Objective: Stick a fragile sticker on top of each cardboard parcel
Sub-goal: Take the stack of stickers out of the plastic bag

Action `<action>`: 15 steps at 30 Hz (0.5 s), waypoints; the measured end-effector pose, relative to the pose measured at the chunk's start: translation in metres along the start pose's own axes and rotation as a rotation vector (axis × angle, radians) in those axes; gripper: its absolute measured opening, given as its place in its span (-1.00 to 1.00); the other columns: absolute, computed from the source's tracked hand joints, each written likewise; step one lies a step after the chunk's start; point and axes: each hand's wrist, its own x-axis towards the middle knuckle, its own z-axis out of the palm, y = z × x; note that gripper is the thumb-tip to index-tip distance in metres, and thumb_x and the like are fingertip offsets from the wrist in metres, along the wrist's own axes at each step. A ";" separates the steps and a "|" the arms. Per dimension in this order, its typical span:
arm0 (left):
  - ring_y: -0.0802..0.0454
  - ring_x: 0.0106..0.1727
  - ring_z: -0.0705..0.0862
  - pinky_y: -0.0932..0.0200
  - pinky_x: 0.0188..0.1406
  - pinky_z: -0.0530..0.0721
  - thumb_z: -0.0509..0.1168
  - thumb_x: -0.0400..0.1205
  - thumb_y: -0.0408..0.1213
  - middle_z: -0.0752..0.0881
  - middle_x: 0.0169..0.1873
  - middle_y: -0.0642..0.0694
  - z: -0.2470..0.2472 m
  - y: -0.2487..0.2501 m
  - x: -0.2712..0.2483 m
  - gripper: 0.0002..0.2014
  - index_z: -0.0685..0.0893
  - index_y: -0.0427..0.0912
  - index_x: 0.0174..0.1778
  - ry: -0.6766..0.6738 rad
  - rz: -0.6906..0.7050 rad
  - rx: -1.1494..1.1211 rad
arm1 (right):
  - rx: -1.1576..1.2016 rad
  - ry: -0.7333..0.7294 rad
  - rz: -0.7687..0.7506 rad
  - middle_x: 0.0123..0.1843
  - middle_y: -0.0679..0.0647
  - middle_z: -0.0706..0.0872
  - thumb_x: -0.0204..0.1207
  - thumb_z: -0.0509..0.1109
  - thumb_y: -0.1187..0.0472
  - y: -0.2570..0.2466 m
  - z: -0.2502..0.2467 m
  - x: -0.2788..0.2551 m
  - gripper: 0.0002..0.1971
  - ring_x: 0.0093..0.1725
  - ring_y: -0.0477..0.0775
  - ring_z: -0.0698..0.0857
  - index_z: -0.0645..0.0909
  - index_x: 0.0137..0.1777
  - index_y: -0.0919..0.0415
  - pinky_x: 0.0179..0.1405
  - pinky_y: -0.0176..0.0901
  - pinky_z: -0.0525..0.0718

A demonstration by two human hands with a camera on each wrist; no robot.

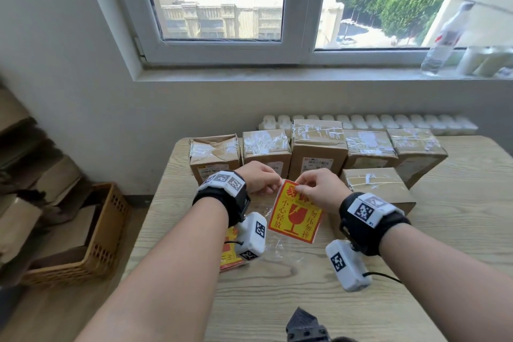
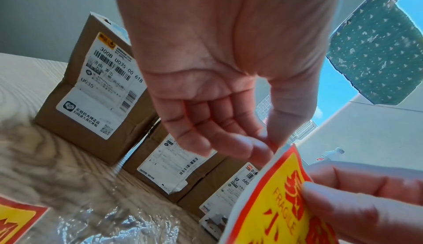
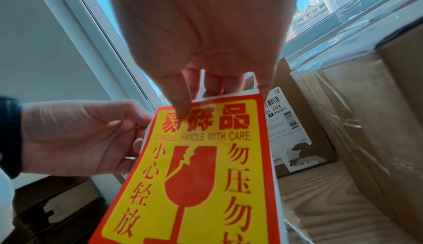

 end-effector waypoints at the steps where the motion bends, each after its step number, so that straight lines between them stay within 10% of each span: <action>1: 0.32 -0.63 0.53 0.50 -0.57 0.52 0.32 0.62 -0.35 0.63 -0.45 0.02 0.000 0.000 0.000 -0.82 0.76 -0.36 0.01 -0.016 -0.011 -0.016 | 0.007 0.014 -0.015 -0.15 -0.06 0.80 0.56 0.42 0.14 -0.001 0.000 0.000 -0.95 -0.12 -0.12 0.77 0.71 -0.08 -0.02 -0.21 -0.27 0.72; 6: 0.29 -0.64 0.52 0.46 -0.57 0.51 0.28 0.63 -0.39 0.61 -0.55 0.03 0.000 -0.001 0.002 -0.76 0.66 -0.20 -0.37 -0.045 -0.049 -0.086 | 0.018 0.128 -0.115 -0.19 -0.18 0.75 0.44 0.54 0.24 -0.008 0.002 0.000 -0.78 -0.11 -0.15 0.76 0.72 0.05 -0.02 -0.01 -0.16 0.77; 15: 0.25 -0.72 0.52 0.44 -0.63 0.52 0.20 0.66 -0.44 0.56 -0.74 0.06 0.003 0.001 0.001 -0.70 0.54 -0.20 -0.42 -0.085 -0.132 -0.262 | -0.044 0.179 -0.217 -0.27 -0.20 0.75 0.44 0.49 0.26 -0.010 0.010 0.002 -0.79 -0.17 -0.15 0.76 0.71 -0.22 -0.14 -0.04 -0.10 0.78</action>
